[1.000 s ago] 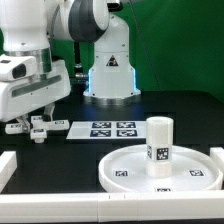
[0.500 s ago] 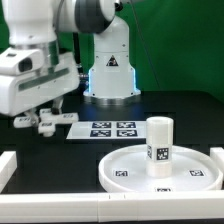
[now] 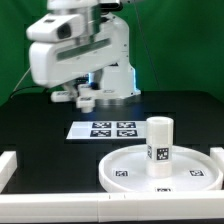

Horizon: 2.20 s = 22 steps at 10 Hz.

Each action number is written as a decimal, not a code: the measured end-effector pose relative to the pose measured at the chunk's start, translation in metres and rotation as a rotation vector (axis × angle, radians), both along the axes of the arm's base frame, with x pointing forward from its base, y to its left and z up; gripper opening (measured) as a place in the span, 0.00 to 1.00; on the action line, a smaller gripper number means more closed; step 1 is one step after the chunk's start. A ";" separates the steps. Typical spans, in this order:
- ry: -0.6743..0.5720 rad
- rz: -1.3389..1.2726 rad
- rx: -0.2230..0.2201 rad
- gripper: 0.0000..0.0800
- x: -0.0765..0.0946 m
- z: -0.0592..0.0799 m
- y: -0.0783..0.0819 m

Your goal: Assemble round table

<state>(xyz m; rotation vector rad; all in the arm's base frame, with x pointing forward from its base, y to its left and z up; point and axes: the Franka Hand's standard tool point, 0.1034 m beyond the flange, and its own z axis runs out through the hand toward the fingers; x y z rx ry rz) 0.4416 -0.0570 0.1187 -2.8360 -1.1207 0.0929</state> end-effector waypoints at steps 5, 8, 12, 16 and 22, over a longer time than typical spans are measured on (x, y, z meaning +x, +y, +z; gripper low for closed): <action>-0.010 -0.041 -0.012 0.55 0.020 0.004 0.029; 0.026 -0.032 -0.009 0.55 0.018 0.013 0.037; 0.023 0.007 0.040 0.55 0.051 0.028 0.071; -0.007 0.046 0.044 0.55 0.059 0.026 0.077; -0.043 0.185 0.089 0.55 0.131 0.026 0.097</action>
Offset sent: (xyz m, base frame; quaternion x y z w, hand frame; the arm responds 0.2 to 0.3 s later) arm 0.0000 0.0000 0.0000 0.0000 0.0000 0.0000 1.0000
